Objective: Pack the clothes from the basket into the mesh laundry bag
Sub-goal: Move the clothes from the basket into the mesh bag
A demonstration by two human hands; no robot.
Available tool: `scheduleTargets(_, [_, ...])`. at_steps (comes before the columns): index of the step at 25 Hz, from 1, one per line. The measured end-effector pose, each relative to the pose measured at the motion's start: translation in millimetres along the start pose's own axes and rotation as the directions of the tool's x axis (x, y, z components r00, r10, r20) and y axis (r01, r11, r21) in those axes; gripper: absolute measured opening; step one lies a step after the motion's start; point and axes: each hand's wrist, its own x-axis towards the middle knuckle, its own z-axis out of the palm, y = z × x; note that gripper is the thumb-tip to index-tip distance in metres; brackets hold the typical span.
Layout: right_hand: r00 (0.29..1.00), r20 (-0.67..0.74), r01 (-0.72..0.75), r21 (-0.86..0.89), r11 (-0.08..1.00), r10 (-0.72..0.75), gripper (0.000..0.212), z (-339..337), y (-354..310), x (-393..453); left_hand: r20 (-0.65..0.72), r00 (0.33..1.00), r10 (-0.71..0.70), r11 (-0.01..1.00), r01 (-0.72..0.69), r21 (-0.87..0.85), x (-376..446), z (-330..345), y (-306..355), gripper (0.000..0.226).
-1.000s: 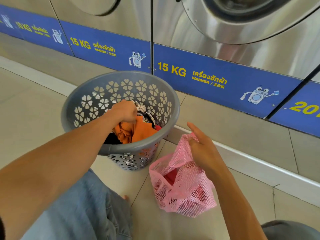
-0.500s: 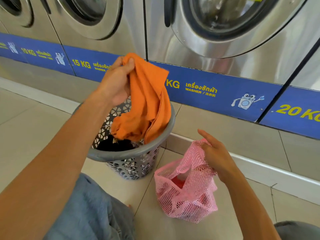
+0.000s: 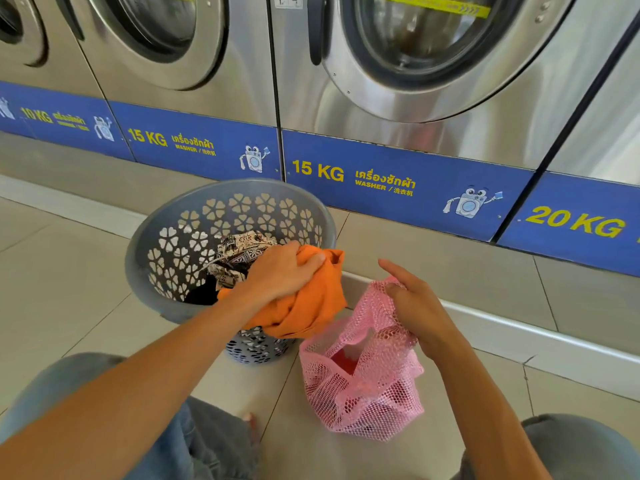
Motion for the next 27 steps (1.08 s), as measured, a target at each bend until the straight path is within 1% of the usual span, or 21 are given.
scheduleTargets(2, [1.000,0.001,0.001,0.001,1.000,-0.001,0.046,-1,-2,-2,0.043,0.998,-0.056,0.998,0.054,0.037,-1,12,-6,0.078])
scheduleTargets(4, [1.000,0.001,0.000,-0.005,1.000,0.000,0.046,-2,-1,-3,0.218,0.965,-0.145,0.989,0.150,-0.006,-1,9,-7,0.102])
scheduleTargets(5, [1.000,0.003,-0.004,-0.009,1.000,0.004,0.046,-2,0,-4,0.298,0.942,-0.152,0.984,0.172,-0.042,0,5,-7,0.106])
scheduleTargets(6, [1.000,0.004,-0.009,-0.012,1.000,0.009,0.046,-2,0,-5,0.353,0.926,-0.136,0.981,0.175,-0.080,-1,1,-7,0.103])
scheduleTargets(8, [1.000,-0.006,-0.012,-0.009,1.000,0.012,0.046,-4,1,-7,0.398,0.914,-0.084,0.965,0.173,-0.195,1,0,-9,0.087])
scheduleTargets(9, [1.000,-0.010,-0.009,-0.007,1.000,0.009,0.046,-6,2,-8,0.388,0.918,-0.079,0.948,0.190,-0.255,3,1,-12,0.086])
scheduleTargets(10, [1.000,-0.012,-0.007,-0.002,1.000,0.007,0.046,-7,2,-9,0.356,0.930,-0.094,0.935,0.205,-0.289,5,3,-14,0.092])
scheduleTargets(11, [1.000,-0.014,-0.008,0.001,1.000,0.008,0.046,-8,3,-11,0.310,0.943,-0.117,0.929,0.214,-0.301,5,5,-14,0.097])
scheduleTargets(12, [1.000,-0.018,-0.012,0.000,1.000,0.012,0.046,-10,4,-11,0.261,0.957,-0.127,0.934,0.205,-0.294,3,5,-12,0.096])
scheduleTargets(14, [1.000,-0.022,-0.019,-0.006,1.000,0.019,0.045,-12,5,-11,0.109,0.989,-0.098,0.969,0.120,-0.217,-2,6,-4,0.077])
scheduleTargets(16, [1.000,-0.024,-0.014,0.001,1.000,0.014,0.046,-14,3,-13,-0.030,0.999,-0.022,0.989,0.017,-0.148,-10,5,9,0.060])
scheduleTargets(17, [1.000,-0.023,-0.009,0.003,1.000,0.009,0.046,-15,3,-13,-0.080,0.997,0.015,0.986,-0.028,-0.165,-16,3,16,0.054])
scheduleTargets(18, [1.000,-0.022,-0.005,0.003,1.000,0.006,0.046,-14,1,-13,-0.107,0.994,0.032,0.973,-0.056,-0.226,-20,-1,21,0.049])
scheduleTargets(19, [1.000,-0.027,-0.011,0.008,1.000,0.011,0.046,-15,0,-14,-0.118,0.992,0.036,0.939,-0.074,-0.336,-24,-3,30,0.043])
scheduleTargets(20, [0.999,-0.029,-0.019,0.017,1.000,0.020,0.045,-16,-1,-14,-0.115,0.993,0.028,0.879,-0.079,-0.471,-27,-5,37,0.037])
scheduleTargets(21, [0.999,-0.028,-0.025,0.031,0.999,0.026,0.044,-16,-2,-15,-0.091,0.996,0.003,0.788,-0.058,-0.613,-31,-9,44,0.034])
scheduleTargets(23, [0.999,-0.037,-0.011,0.066,0.998,0.014,0.043,-18,-2,-15,0.027,0.999,-0.024,0.509,0.035,-0.860,-37,-14,57,0.023])
scheduleTargets(24, [0.999,-0.040,0.001,0.078,0.997,0.002,0.043,-20,-1,-14,0.120,0.993,-0.001,0.345,0.112,-0.932,-39,-11,60,0.013])
scheduleTargets(25, [0.999,-0.040,0.010,0.083,0.996,-0.007,0.043,-21,-1,-13,0.216,0.976,0.007,0.200,0.210,-0.957,-43,-5,62,0.015])
scheduleTargets(26, [0.999,-0.040,0.015,0.093,0.996,-0.011,0.043,-23,1,-12,0.299,0.954,0.026,0.093,0.296,-0.951,-48,6,64,0.029])
scheduleTargets(27, [0.999,-0.039,0.015,0.111,0.994,-0.010,0.042,-25,2,-12,0.380,0.924,0.047,-0.016,0.381,-0.924,-56,22,63,0.038])
